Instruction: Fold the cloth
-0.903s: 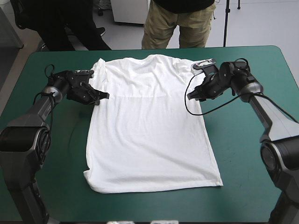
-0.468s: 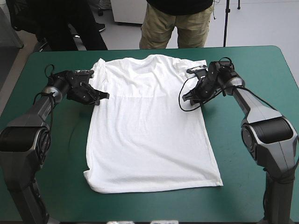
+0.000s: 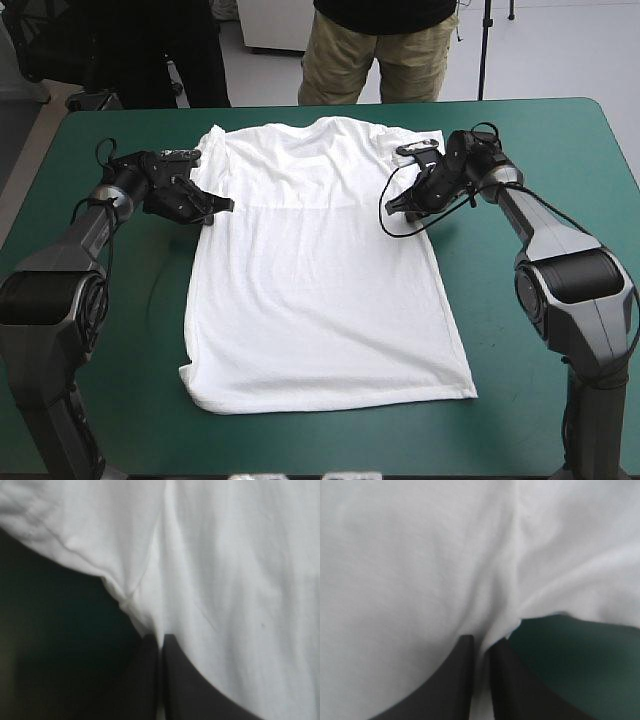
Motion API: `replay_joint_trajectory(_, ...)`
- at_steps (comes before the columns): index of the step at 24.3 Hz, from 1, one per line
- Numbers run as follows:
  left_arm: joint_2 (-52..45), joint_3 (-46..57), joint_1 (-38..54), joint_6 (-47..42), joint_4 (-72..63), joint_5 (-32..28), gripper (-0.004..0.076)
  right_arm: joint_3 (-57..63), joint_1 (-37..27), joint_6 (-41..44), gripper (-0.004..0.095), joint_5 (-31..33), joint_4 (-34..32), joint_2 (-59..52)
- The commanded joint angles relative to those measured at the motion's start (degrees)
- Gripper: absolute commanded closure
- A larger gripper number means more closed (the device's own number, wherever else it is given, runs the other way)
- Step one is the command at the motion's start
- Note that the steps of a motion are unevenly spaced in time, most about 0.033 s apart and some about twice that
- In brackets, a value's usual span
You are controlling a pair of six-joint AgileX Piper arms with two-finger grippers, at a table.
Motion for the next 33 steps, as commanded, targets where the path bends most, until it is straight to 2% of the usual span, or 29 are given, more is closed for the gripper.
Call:
replay_joint_trajectory(1,-0.48,-0.08,-0.78,-0.16,-1.22,1.62,0.0741,-1.08,0.15,-1.75,0.0889,0.53,2.46,-2.54)
replay_joint_trajectory(7,-1.93,-0.08,-0.78,2.4,-1.08,0.55,0.0741,-2.01,0.15,-0.08,0.0916,-0.17,-1.37,-3.59)
replay_joint_trajectory(14,-9.74,-0.39,-0.78,3.21,-0.83,-2.82,0.0741,-6.79,0.15,-0.99,0.0917,0.24,0.0,-9.49)
replay_joint_trajectory(19,-15.68,-3.44,-0.78,3.1,1.34,-2.61,0.0741,-10.6,0.15,-1.45,0.0918,1.61,-0.26,-15.77)
replay_joint_trajectory(25,-27.68,-12.84,-0.78,3.2,1.97,-1.51,0.0741,-13.07,0.15,-2.26,0.092,3.78,-3.46,-29.08)
replay_joint_trajectory(27,-32.13,-14.59,-0.78,3.72,1.97,0.88,0.0741,-13.07,0.15,-2.26,0.092,7.62,-5.99,-33.39)
replay_joint_trajectory(29,-36.43,-14.61,-0.78,3.94,1.97,5.93,0.0741,-13.07,0.15,-2.26,0.092,14.08,-7.92,-38.42)
replay_joint_trajectory(33,-39.19,-14.61,-0.78,4.71,1.6,16.93,0.0741,-10.36,0.15,-0.59,0.092,14.08,-8.14,-45.79)
